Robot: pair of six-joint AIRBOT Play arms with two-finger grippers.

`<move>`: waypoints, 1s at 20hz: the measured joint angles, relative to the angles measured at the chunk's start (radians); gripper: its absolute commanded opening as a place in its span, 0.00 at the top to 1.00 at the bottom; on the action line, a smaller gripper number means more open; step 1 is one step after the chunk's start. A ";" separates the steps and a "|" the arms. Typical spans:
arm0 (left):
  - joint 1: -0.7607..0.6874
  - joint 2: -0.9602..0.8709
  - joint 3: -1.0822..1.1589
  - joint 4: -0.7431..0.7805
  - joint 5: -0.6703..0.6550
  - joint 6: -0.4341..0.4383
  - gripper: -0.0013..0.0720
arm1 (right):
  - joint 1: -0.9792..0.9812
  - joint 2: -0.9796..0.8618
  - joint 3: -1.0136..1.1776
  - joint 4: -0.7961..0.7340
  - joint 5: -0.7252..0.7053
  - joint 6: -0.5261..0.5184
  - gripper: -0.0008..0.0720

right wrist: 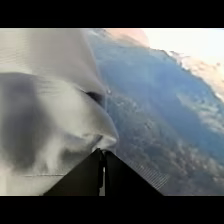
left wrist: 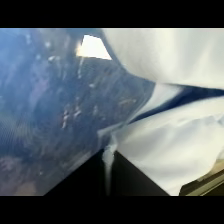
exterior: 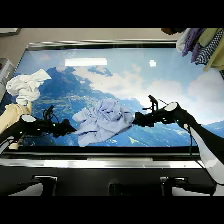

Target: Fold the clothes and pants, and hang the long-sleeved shirts on hangers.

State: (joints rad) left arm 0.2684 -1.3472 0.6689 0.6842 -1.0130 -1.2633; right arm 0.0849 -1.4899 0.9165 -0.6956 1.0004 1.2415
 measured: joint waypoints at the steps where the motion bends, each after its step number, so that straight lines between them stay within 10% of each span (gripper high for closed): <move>1: -0.004 0.002 0.006 -0.018 0.010 0.001 0.96 | 0.000 0.015 0.001 -0.001 0.001 0.002 0.95; 13: 0.022 0.278 0.774 -0.066 -0.067 0.020 0.96 | 0.000 0.493 0.537 -0.438 -0.021 0.214 0.94; 20: 0.023 0.512 1.048 0.173 -0.073 -0.179 0.96 | 0.000 0.789 0.761 -0.687 -0.034 0.409 0.94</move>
State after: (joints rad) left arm 0.2916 -0.8352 1.7172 0.8574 -1.0859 -1.4425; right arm 0.0853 -0.7010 1.6779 -1.3823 0.9665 1.6505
